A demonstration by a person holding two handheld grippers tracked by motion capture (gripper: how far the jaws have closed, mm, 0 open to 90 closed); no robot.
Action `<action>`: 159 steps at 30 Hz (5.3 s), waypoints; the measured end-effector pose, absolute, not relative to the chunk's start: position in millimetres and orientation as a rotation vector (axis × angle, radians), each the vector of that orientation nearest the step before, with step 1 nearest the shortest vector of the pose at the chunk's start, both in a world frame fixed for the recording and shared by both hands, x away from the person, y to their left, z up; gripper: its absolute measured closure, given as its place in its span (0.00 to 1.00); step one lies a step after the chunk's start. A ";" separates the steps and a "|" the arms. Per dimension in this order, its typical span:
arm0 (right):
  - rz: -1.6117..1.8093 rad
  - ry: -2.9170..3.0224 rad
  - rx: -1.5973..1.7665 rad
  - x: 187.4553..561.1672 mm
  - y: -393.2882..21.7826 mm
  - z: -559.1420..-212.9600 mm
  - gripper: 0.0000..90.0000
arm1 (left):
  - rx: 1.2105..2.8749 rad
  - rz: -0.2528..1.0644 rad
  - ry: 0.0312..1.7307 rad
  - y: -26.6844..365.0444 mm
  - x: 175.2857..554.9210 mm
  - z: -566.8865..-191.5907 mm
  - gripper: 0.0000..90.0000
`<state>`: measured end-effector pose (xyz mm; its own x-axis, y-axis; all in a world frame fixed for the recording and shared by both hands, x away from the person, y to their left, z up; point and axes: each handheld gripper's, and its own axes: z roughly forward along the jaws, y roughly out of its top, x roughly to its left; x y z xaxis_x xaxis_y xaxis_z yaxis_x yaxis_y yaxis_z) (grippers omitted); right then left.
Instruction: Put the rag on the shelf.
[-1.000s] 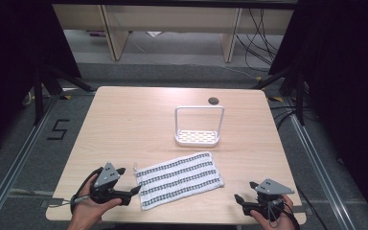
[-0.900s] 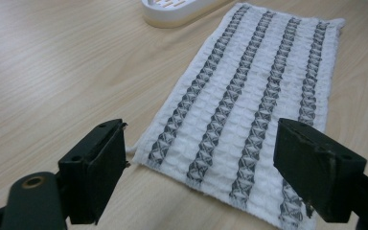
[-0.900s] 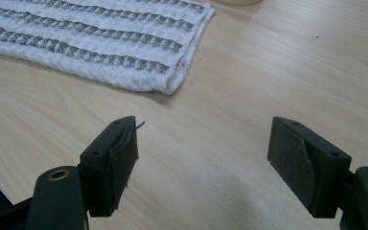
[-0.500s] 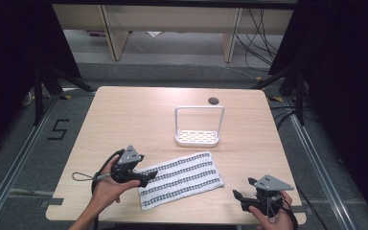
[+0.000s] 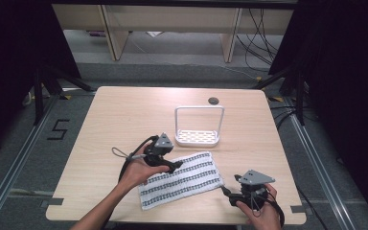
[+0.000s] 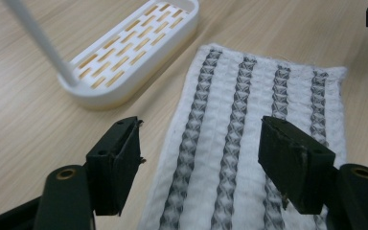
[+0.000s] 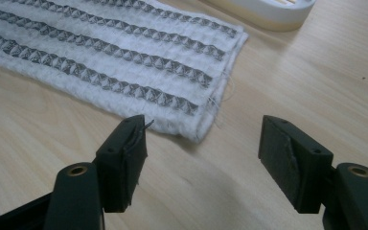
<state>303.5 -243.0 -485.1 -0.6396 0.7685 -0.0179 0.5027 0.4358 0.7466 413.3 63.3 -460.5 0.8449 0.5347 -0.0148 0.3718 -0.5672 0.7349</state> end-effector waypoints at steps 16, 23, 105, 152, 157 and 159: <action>0.946 2.412 1.046 318.7 -226.2 -496.6 0.54 | 2.357 0.212 0.520 -5.2 451.8 -481.1 0.45; 0.944 2.397 1.059 323.2 -222.7 -497.6 0.57 | 2.368 0.180 0.519 -26.8 463.9 -484.3 0.45; 1.136 2.132 0.752 398.7 -227.4 -295.3 0.97 | 1.913 0.378 0.673 31.0 445.1 -292.9 0.94; 1.048 2.149 0.960 540.2 -197.2 -256.6 0.97 | 1.895 0.467 0.869 35.6 561.4 -264.9 0.94; 1.040 2.172 1.001 550.8 -197.6 -271.4 0.97 | 1.891 0.425 0.906 34.9 573.9 -282.9 0.94; 1.030 2.191 1.018 555.4 -198.6 -278.2 0.97 | 1.900 0.412 0.911 33.2 577.9 -288.5 0.94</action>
